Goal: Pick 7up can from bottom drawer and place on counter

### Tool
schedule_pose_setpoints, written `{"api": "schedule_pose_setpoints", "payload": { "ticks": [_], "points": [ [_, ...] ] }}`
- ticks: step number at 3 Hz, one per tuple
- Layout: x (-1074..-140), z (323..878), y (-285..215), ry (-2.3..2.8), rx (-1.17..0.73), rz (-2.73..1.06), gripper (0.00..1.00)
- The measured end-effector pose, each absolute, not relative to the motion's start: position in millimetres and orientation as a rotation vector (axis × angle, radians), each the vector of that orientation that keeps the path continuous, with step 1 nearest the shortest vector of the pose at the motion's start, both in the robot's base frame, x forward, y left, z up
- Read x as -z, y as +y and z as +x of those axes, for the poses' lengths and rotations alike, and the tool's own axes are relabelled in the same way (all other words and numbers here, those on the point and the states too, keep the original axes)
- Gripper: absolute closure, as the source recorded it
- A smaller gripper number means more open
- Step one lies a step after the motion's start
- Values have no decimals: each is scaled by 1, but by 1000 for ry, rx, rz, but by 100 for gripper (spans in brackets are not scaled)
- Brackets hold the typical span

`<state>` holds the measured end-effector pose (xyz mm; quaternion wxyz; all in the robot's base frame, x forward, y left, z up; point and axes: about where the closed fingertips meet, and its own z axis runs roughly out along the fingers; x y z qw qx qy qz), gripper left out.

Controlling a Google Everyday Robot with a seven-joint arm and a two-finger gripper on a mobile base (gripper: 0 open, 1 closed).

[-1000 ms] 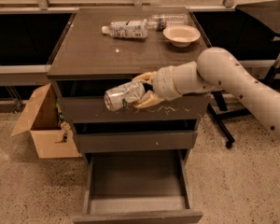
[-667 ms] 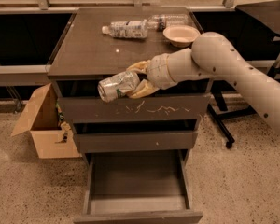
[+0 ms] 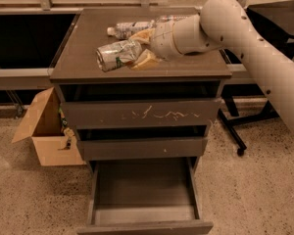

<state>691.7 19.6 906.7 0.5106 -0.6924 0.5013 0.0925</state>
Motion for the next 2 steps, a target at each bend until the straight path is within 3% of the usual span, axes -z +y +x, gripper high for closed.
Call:
{"api": "schedule_pose_setpoints", "payload": {
  "ticks": [2],
  "points": [
    [-919,732,61,1240,-280,-1609,100]
  ]
}}
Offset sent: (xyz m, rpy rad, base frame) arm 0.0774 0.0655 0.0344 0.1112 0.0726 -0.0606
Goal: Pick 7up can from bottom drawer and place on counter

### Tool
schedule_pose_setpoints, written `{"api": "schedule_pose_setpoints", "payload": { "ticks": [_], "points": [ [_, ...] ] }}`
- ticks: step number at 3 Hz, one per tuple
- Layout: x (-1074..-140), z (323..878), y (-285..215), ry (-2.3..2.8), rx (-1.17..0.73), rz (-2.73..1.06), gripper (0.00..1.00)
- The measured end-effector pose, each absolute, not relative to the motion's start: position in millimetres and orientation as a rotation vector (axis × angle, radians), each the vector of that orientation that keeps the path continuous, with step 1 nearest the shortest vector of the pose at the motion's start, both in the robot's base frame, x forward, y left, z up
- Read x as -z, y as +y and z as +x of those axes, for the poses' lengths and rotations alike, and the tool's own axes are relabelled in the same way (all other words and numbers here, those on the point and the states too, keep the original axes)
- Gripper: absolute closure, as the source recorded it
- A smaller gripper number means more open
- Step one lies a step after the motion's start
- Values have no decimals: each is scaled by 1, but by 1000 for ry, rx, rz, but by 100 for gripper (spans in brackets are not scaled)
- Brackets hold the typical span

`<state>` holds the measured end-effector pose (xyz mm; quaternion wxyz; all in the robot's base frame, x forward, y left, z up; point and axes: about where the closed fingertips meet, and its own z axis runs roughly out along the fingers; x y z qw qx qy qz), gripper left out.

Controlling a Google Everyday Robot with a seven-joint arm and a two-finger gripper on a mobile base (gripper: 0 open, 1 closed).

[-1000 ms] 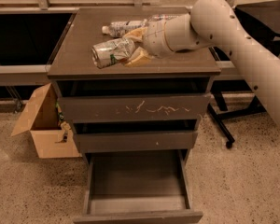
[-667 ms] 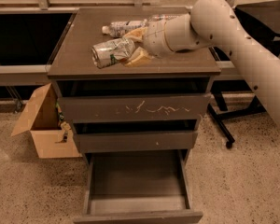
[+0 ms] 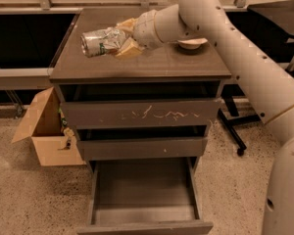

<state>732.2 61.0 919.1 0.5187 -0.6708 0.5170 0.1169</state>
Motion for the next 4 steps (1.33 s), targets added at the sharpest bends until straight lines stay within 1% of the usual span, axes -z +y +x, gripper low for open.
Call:
{"api": "schedule_pose_setpoints", "payload": {
  "ticks": [2,3,4],
  "points": [
    [-925,788,103,1386,-349,-1552,100],
    [-916,804,115,1445,-384,-1551,100],
    [-896,815,124,1511,-435,-1561,81]
  ]
}}
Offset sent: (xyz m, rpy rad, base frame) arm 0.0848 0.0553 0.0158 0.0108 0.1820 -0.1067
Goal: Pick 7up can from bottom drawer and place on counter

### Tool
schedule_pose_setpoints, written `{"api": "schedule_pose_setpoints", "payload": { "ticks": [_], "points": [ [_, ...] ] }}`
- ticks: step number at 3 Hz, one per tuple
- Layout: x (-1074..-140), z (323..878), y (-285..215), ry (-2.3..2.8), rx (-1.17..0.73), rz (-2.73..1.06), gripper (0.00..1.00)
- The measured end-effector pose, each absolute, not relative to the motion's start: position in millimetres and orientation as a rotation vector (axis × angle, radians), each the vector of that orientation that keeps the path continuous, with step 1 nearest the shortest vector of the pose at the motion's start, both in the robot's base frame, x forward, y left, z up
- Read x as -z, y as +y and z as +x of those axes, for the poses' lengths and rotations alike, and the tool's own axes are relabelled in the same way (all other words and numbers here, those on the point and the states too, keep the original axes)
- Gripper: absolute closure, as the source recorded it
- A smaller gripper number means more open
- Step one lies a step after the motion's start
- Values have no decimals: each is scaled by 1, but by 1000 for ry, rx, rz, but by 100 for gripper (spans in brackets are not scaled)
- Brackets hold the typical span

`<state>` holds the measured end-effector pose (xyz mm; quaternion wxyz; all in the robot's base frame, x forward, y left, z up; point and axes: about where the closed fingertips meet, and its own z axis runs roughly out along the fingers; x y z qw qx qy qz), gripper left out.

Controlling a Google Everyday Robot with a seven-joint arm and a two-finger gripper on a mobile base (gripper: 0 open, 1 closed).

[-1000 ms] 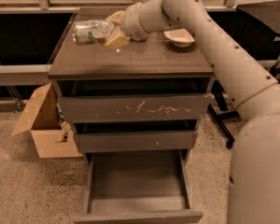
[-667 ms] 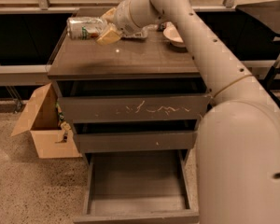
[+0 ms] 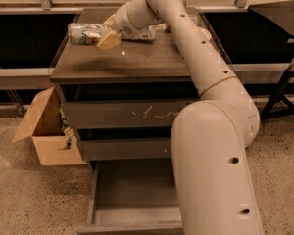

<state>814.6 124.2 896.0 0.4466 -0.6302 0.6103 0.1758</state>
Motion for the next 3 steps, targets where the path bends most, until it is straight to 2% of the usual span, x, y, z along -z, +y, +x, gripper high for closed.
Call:
{"api": "schedule_pose_setpoints", "payload": {
  "ticks": [3],
  "points": [
    [-844,835,121,1663,-512,-1554,11]
  ]
}}
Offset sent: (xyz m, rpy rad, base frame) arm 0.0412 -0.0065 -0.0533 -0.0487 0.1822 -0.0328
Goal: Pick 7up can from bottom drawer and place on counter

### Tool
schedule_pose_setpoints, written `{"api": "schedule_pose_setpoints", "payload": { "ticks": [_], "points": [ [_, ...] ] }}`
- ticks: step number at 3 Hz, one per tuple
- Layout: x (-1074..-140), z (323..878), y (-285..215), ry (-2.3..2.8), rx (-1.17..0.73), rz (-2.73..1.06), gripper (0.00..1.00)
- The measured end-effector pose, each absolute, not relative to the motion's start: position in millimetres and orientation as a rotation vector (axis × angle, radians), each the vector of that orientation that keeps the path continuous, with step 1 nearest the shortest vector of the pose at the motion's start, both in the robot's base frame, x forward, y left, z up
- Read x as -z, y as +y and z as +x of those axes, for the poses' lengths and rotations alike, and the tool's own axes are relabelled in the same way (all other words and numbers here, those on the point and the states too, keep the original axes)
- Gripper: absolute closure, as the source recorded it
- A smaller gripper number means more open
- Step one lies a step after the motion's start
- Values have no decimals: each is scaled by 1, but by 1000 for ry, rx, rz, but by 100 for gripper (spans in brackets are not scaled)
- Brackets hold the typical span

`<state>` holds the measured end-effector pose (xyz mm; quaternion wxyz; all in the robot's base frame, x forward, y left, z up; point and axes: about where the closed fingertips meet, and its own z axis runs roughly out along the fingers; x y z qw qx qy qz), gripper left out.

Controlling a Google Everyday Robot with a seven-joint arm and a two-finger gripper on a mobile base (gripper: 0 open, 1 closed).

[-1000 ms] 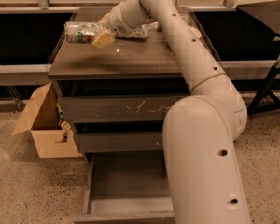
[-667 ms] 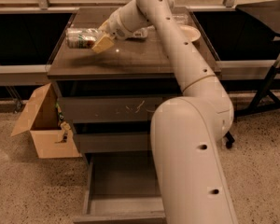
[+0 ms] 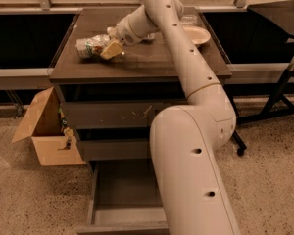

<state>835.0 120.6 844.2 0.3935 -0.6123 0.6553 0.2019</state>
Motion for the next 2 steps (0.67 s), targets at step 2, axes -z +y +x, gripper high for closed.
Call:
{"api": "schedule_pose_setpoints", "payload": {
  "ticks": [2],
  "points": [
    [-854,844,100,1681,-482,-1500,0]
  ]
}}
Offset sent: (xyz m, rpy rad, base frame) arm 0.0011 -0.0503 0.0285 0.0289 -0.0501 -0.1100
